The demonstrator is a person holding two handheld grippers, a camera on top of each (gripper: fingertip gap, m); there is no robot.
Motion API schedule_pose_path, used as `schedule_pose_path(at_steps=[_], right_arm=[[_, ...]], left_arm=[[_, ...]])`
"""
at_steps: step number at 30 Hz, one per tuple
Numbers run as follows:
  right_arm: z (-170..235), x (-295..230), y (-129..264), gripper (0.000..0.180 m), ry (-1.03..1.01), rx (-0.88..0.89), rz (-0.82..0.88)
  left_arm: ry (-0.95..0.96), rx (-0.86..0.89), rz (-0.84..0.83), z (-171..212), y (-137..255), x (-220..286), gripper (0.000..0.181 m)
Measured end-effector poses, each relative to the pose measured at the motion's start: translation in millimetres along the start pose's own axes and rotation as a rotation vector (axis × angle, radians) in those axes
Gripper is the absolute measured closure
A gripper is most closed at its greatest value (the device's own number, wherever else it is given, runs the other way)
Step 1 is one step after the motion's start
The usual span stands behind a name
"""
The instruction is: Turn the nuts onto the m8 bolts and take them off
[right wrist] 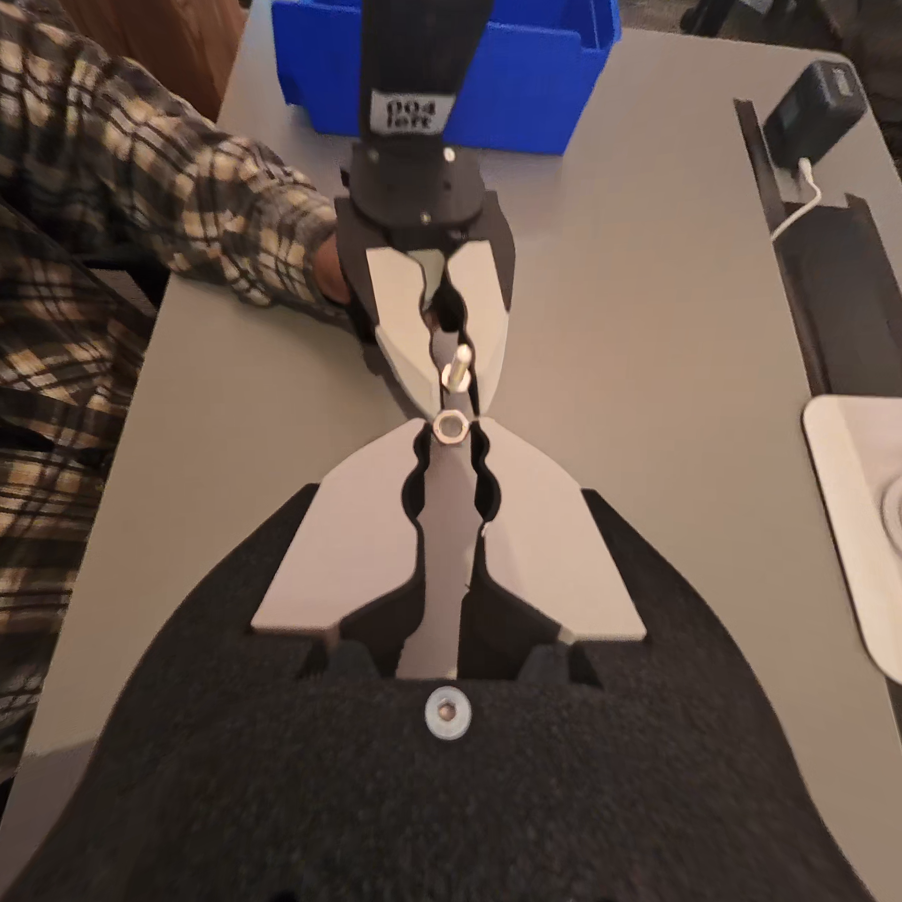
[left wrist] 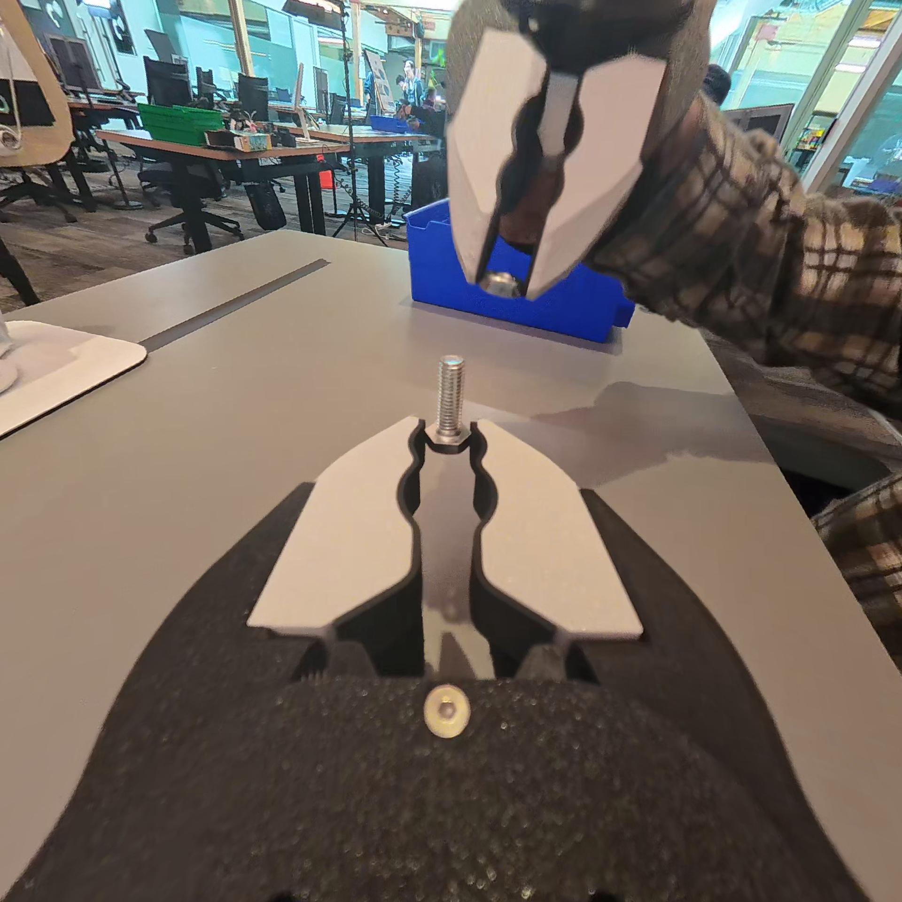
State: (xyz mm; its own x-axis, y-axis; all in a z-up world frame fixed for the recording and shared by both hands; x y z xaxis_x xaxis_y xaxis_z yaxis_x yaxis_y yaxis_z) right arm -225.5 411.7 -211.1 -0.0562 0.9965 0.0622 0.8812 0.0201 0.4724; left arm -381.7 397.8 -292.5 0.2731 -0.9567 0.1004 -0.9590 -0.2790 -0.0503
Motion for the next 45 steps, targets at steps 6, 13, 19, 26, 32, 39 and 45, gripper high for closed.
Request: schedule_pose_path(at_steps=[6, 13, 19, 26, 32, 39, 45], right_arm=[[-19.5, 2.8, -23.2, 0.165, 0.028, -0.070, -0.067], [-17.0, 7.4, -34.7, 0.165, 0.017, -0.141, -0.102], [-14.7, 8.0, -39.7, 0.165, 0.003, -0.158, -0.124], [-11.4, 8.6, -38.3, 0.165, -0.020, -0.139, -0.128], [-10.9, 8.4, -37.3, 0.164, -0.019, -0.116, -0.128], [-9.4, 6.6, -36.9, 0.164, -0.019, -0.116, -0.134], [-6.8, 6.4, -37.5, 0.164, -0.017, -0.116, -0.134]], left_arm=[[-0.022, -0.022, 0.007, 0.5, -2.2, 3.0, 0.164], [-0.038, -0.039, -0.004, 0.1, -2.8, 3.2, 0.164], [-0.056, -0.066, -0.009, 1.7, -4.4, 4.2, 0.164], [-0.058, -0.073, -0.014, 2.4, -4.8, 4.4, 0.164], [-0.052, -0.066, -0.012, 1.4, -4.2, 4.1, 0.164], [-0.051, -0.066, -0.009, 0.9, -4.2, 4.5, 0.164], [-0.052, -0.068, -0.006, 0.9, -4.4, 4.9, 0.164]])
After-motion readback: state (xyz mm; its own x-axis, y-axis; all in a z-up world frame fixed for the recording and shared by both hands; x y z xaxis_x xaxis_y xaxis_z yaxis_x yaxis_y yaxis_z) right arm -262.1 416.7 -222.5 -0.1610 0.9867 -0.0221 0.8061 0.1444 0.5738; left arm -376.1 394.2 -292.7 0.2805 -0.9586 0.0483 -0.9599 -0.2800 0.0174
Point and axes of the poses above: each gripper's, where its closed fingertips meet, y back along the fingers, z out of its underside, x = y × z across the jaws, the point moved 8 cm from there along y, back along the fingers, and after that the axes turned 11 degrees about x, right-handed, at the moved point
